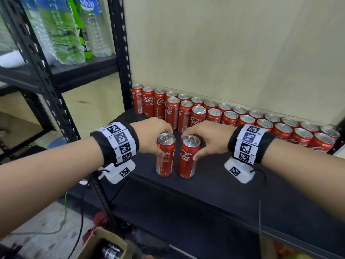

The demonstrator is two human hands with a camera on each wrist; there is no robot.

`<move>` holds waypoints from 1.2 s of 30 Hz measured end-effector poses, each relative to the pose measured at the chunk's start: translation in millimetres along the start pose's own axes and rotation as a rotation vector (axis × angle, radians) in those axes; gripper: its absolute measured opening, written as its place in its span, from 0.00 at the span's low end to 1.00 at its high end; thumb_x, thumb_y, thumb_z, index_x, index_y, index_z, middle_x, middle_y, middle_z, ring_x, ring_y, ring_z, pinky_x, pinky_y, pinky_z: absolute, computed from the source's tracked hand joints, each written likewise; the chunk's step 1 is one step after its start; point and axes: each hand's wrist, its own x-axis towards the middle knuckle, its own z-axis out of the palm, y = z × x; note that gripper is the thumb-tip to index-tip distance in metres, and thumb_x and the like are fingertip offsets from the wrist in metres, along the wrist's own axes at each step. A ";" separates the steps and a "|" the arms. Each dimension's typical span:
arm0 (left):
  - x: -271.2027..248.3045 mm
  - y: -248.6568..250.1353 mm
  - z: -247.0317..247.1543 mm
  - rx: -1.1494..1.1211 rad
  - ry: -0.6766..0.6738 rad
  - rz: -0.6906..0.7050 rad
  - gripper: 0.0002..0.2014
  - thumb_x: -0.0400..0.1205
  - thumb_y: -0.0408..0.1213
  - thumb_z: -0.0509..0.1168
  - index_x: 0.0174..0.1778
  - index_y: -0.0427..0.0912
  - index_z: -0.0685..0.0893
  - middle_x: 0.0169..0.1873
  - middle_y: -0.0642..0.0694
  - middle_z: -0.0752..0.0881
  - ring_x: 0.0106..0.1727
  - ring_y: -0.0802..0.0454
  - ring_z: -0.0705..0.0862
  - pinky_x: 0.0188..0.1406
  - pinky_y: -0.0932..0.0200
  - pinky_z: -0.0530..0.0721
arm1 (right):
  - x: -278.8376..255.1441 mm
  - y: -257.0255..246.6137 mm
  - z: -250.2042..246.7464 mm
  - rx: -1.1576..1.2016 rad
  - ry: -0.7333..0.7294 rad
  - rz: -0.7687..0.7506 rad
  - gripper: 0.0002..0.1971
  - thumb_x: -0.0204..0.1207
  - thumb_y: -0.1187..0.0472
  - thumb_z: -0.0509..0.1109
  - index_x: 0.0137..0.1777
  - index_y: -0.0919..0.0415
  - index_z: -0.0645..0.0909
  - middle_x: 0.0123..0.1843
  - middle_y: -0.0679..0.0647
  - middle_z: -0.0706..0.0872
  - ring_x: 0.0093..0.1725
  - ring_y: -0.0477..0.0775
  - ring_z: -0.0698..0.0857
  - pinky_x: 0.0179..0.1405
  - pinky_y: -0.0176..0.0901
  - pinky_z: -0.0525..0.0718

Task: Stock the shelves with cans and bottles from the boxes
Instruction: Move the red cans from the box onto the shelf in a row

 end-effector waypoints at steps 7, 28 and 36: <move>10.6 -13.5 -0.9 0.007 -0.015 -0.091 0.29 0.66 0.53 0.84 0.59 0.49 0.83 0.53 0.53 0.84 0.52 0.54 0.85 0.53 0.50 0.89 | 29.3 -2.4 5.2 0.005 0.084 -0.002 0.35 0.66 0.43 0.85 0.72 0.49 0.79 0.66 0.43 0.86 0.62 0.43 0.84 0.63 0.44 0.84; 65.1 -121.0 -27.1 0.103 0.016 -0.259 0.30 0.67 0.49 0.85 0.62 0.50 0.82 0.56 0.52 0.84 0.54 0.51 0.84 0.49 0.54 0.86 | 159.5 -9.4 -18.4 -0.070 0.141 0.233 0.34 0.67 0.46 0.85 0.71 0.54 0.79 0.63 0.50 0.86 0.60 0.54 0.86 0.56 0.45 0.84; 94.4 -151.6 -37.1 0.093 0.056 -0.270 0.24 0.66 0.45 0.85 0.54 0.50 0.82 0.50 0.51 0.86 0.49 0.50 0.86 0.48 0.52 0.87 | 191.6 -8.1 -33.7 -0.188 0.189 0.306 0.29 0.65 0.39 0.83 0.61 0.52 0.82 0.54 0.50 0.88 0.53 0.55 0.87 0.53 0.52 0.88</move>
